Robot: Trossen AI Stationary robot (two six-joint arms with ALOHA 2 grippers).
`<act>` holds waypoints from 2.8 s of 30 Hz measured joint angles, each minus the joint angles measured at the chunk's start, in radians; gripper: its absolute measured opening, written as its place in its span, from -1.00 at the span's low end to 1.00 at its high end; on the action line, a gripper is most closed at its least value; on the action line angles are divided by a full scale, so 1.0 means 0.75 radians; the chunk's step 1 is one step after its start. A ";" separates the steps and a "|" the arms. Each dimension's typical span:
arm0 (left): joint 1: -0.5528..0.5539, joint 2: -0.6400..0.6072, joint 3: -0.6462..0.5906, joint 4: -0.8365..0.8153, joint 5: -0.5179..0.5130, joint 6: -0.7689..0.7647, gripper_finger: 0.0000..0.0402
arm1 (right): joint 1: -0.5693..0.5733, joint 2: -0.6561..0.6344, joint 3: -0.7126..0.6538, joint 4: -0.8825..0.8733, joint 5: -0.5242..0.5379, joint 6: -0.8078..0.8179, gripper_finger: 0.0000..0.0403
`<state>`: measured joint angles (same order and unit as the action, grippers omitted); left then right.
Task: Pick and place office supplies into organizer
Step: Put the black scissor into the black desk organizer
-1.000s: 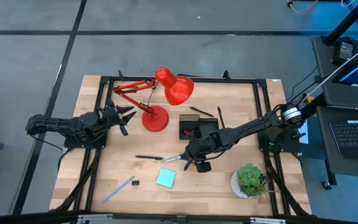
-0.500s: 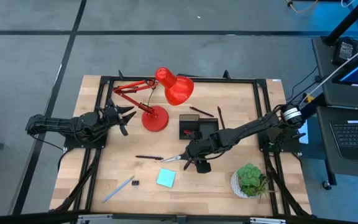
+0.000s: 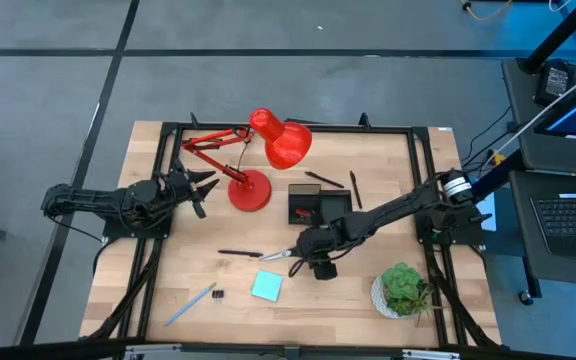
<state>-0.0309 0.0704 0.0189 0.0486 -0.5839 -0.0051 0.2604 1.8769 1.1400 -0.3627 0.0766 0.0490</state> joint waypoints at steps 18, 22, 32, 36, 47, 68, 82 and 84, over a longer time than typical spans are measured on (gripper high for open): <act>0.000 0.000 0.000 0.000 0.000 0.000 -0.41 | -0.002 0.012 0.000 -0.054 0.072 0.039 0.08; 0.000 0.000 0.000 0.000 0.000 0.000 -0.41 | -0.002 0.051 0.000 -0.042 0.069 0.041 0.08; 0.000 0.001 0.000 0.000 0.000 0.000 -0.41 | -0.024 0.130 0.008 -0.039 0.001 0.078 0.08; 0.000 0.001 0.000 0.000 0.000 0.000 -0.41 | -0.027 0.129 0.006 -0.038 0.000 0.069 0.07; 0.000 0.001 0.000 0.000 0.000 0.000 -0.41 | -0.027 0.129 0.003 -0.036 0.002 0.067 -0.22; 0.000 0.001 0.000 0.000 0.000 0.000 -0.41 | -0.028 0.129 0.002 -0.035 0.001 0.027 -0.62; 0.000 0.001 0.000 0.000 0.000 0.000 -0.41 | -0.018 0.140 0.123 -0.171 0.032 -0.074 -0.61; 0.000 0.001 0.000 0.000 0.000 0.000 -0.41 | -0.016 0.144 0.154 -0.229 0.074 -0.078 -0.61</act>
<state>-0.0310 0.0708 0.0189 0.0485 -0.5842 -0.0048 0.2481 1.9846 1.2558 -0.5342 0.1319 -0.0098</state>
